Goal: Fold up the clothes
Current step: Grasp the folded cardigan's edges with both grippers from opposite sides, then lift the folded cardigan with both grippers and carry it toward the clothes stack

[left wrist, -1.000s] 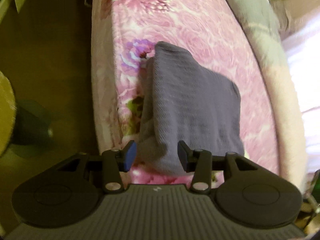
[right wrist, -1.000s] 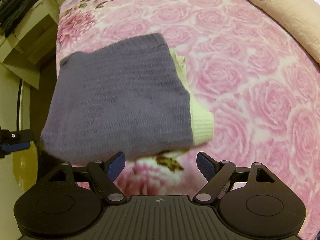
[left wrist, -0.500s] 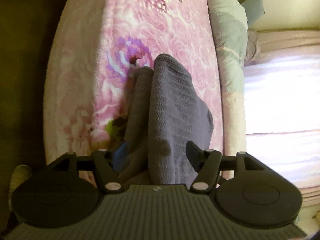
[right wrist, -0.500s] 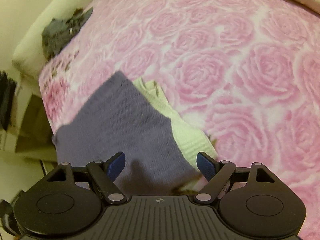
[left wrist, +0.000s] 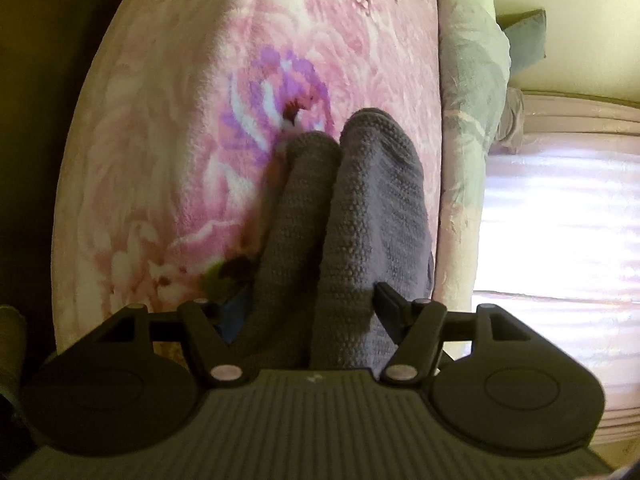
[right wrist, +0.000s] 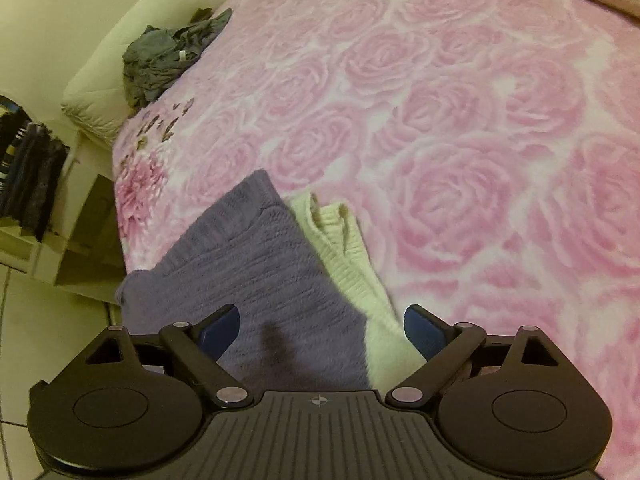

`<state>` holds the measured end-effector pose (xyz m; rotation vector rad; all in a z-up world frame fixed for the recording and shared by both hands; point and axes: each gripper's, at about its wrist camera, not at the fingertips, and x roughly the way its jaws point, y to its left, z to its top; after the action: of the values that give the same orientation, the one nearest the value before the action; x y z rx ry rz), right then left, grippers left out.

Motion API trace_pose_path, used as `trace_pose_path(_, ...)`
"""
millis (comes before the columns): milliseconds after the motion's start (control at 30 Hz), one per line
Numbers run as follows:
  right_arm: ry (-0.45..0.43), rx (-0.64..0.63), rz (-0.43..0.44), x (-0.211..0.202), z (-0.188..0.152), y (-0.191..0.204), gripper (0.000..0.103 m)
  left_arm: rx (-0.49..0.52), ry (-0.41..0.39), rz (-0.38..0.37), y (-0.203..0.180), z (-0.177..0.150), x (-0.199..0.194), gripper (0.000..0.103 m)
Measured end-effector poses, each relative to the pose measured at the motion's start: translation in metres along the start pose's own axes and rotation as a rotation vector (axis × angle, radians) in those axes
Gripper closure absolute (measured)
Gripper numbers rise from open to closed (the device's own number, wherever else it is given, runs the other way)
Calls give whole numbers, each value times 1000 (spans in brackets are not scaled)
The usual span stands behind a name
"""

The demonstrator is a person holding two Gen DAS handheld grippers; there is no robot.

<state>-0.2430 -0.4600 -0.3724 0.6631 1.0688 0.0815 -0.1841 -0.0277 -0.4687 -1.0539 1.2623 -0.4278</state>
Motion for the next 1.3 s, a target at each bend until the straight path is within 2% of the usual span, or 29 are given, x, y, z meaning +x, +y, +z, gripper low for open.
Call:
trace_pose_path(100,26,-15,34,8,8,-14,11,37,2,25,-3,1,8,34)
trace_pose_path(200,70,-30,80,15,14,-29,11,37,1,35,-5,2,7,36)
trace_pose_path(333,130,-13,186,24,16,-46,11,39,3,31,-4,1,4,36)
trace_pose_path(400,161,-24,199,33,17,-51,11,28,14,20,-5,3,9,36)
trace_pose_path(500,160,-30,249,42,22,-57,11,45,24,17,-12,7,17,36)
trace_pose_path(600,179,28,327,50,29,-66,11,65,24,18,-16,6,18,40)
trace_pose_path(700,240,-4,390,61,34,-59,11,64,25,22,-12,5,18,38)
trace_pose_path(833,303,-83,389,73,39,-46,12,90,41,31,-17,8,26,38)
trace_pose_path(867,308,-75,393,75,40,-46,16,103,46,34,-20,9,28,39)
trace_pose_path(900,311,-69,391,78,41,-45,31,116,51,37,-23,10,31,40)
trace_pose_path(933,313,-60,393,81,40,-45,34,121,59,36,-25,12,33,43)
trace_pose_path(1000,312,-32,414,83,38,-44,57,126,76,35,-28,15,33,50)
trace_pose_path(1133,239,59,423,70,22,-48,66,177,128,48,-41,24,28,69)
trace_pose_path(1300,144,215,390,32,-13,-48,70,297,240,80,-82,50,34,72)
